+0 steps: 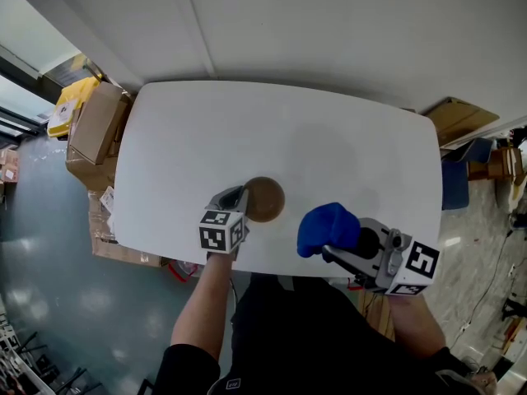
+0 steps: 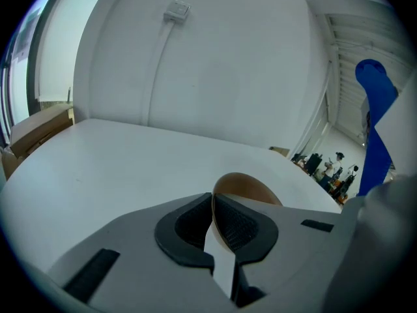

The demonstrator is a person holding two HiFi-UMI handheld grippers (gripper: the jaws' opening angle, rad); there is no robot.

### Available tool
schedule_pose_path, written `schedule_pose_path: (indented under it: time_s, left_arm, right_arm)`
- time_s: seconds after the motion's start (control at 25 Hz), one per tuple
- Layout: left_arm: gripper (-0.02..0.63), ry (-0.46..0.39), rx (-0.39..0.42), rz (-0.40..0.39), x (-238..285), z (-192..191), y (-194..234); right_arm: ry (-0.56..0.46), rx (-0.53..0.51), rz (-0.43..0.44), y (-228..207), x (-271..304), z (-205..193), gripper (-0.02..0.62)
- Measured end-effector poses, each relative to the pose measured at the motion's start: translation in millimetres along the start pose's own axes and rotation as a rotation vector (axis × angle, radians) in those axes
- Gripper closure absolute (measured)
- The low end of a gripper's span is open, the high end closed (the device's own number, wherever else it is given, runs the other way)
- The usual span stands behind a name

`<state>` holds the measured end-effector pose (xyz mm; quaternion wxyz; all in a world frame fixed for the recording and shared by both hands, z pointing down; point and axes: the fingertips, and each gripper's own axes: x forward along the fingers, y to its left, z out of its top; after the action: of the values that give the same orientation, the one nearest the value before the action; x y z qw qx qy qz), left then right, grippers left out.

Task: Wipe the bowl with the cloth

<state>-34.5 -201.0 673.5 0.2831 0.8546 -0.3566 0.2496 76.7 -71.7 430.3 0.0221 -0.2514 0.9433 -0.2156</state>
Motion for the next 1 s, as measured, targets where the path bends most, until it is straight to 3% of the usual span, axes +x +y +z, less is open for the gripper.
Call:
schedule_pose_path:
  time_s: [0.4, 0.48, 0.52, 0.76, 1.0]
  left_arm:
    - [0.573, 0.070, -0.033, 0.042, 7, -15, 18]
    - [0.443, 0.085, -0.054, 0.073, 4, -17, 26]
    - [0.412, 0.083, -0.063, 0.086, 1, -16, 29]
    - [0.385, 0.006, -0.033, 0.136, -26, 13, 33]
    - [0.385, -0.124, -0.014, 0.105, -71, 47, 3]
  right_arm:
    - [-0.002, -0.053, -0.030, 10, -9, 16, 0.529]
    - [-0.009, -0.070, -0.044, 11, -13, 24, 0.529]
    - [-0.014, -0.081, -0.048, 12, -15, 29, 0.529]
    - [-0.055, -0.165, -0.061, 20, -16, 58, 0.529]
    - [-0.085, -0.192, -0.080, 20, -20, 72, 0.529]
